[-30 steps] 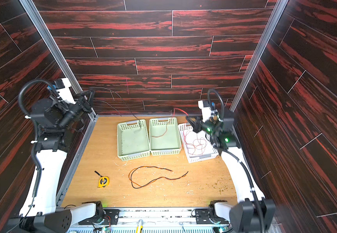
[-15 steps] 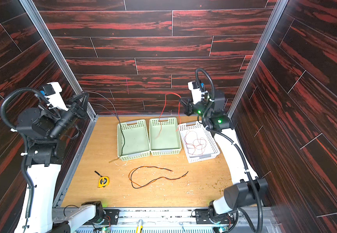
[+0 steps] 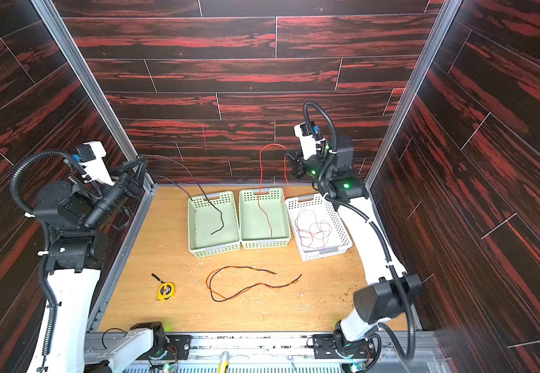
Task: Untangle the cables
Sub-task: 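Lower the red wire into the middle green basket with the right gripper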
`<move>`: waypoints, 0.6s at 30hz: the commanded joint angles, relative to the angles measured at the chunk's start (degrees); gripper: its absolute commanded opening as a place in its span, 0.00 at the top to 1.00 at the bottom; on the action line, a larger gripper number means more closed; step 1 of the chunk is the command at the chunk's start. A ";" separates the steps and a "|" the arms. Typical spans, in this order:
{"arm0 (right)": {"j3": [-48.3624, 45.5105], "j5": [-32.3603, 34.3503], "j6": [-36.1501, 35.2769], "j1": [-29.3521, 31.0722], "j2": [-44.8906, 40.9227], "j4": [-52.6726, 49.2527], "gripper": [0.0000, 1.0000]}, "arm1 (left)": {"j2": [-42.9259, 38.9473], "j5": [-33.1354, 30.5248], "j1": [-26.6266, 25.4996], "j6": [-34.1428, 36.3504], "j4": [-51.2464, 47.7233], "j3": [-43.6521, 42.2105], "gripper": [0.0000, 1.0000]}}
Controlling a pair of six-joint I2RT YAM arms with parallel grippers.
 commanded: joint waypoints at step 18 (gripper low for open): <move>-3.39 3.89 0.29 4.13 12.11 5.18 1.00 | -3.06 4.24 -1.19 -2.07 4.64 -2.99 1.00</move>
